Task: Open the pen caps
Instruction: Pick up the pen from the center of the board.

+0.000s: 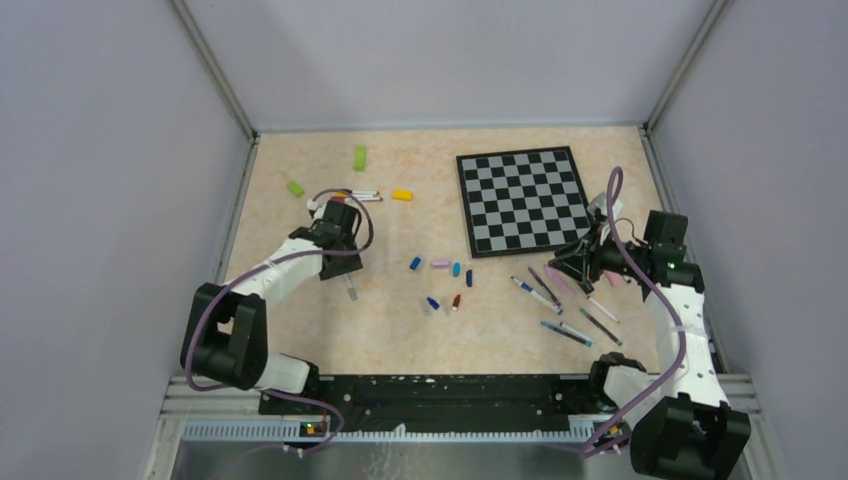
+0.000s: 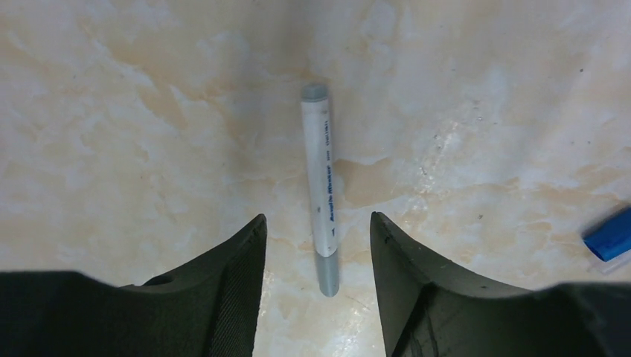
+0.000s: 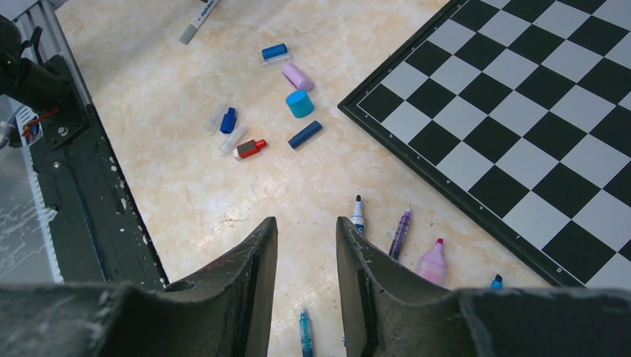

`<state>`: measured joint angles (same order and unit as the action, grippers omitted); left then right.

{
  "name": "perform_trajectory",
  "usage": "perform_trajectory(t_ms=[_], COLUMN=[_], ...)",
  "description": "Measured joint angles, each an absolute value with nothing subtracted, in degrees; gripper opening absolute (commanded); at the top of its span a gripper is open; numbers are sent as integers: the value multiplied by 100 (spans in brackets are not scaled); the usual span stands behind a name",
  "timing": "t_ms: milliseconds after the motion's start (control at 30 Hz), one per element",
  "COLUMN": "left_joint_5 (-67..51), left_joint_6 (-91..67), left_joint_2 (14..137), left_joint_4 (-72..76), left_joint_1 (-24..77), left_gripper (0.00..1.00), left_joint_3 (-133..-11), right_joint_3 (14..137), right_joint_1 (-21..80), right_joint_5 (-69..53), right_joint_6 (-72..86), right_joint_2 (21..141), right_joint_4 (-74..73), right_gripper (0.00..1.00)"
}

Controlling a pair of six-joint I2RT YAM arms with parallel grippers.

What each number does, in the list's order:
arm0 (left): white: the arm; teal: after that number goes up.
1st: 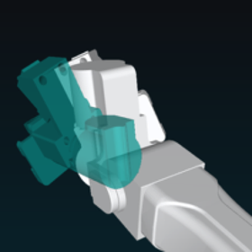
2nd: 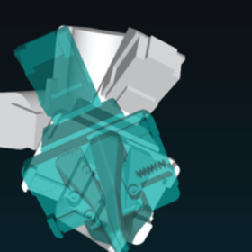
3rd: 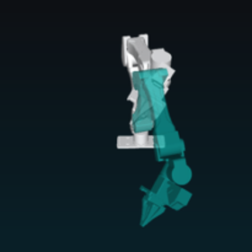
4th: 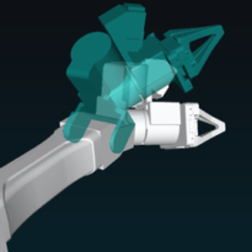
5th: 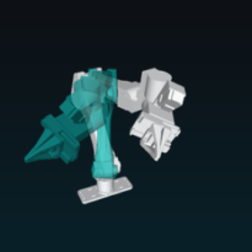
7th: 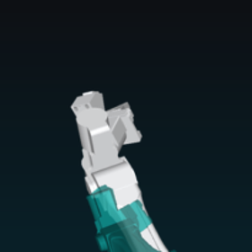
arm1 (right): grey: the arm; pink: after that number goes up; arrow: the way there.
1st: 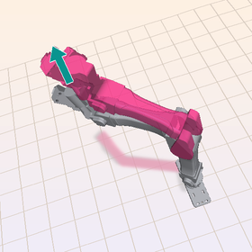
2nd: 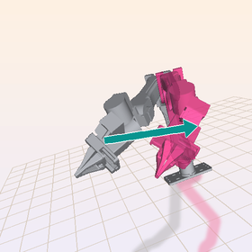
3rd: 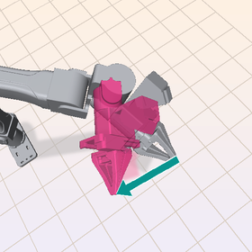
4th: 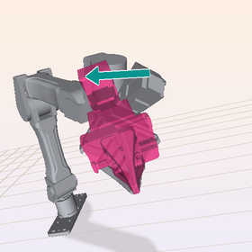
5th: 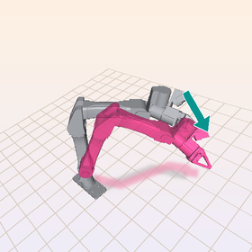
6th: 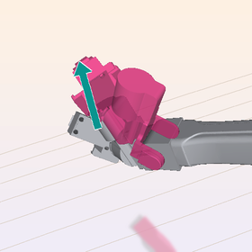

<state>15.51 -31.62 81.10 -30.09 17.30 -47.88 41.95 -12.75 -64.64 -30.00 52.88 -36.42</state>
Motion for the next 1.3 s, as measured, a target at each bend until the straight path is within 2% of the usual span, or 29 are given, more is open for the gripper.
perform_trajectory(t_ms=[300, 400, 667, 833, 1300], left_joint_5=[1575, 1544, 1474, 1468, 1367], left_joint_6=[-3793, -3868, -3885, -3839, -3649], left_joint_2=[8138, 8256, 8475, 8527, 8562], left_joint_4=[-3133, -3105, -2912, -2783, -2228], left_joint_1=[1730, 1730, 1730, 1730, 1686], left_gripper=[46, 40, 37, 25, 8], left_joint_3=[-4521, -4508, -4447, -4464, -4383], right_joint_3=[4195, 4195, 4195, 4195, 4195], right_joint_1=[-1275, -1275, -1275, -1275, -1275], right_joint_5=[-6466, -6466, -6466, -6466, -6484], right_joint_6=[-3000, -3000, -3000, -3002, -3002], right_joint_2=[5288, 5288, 5288, 5288, 5288], right_joint_4=[-3645, -3645, -3645, -3645, -3647], right_gripper=[34, 34, 34, 34, 34])
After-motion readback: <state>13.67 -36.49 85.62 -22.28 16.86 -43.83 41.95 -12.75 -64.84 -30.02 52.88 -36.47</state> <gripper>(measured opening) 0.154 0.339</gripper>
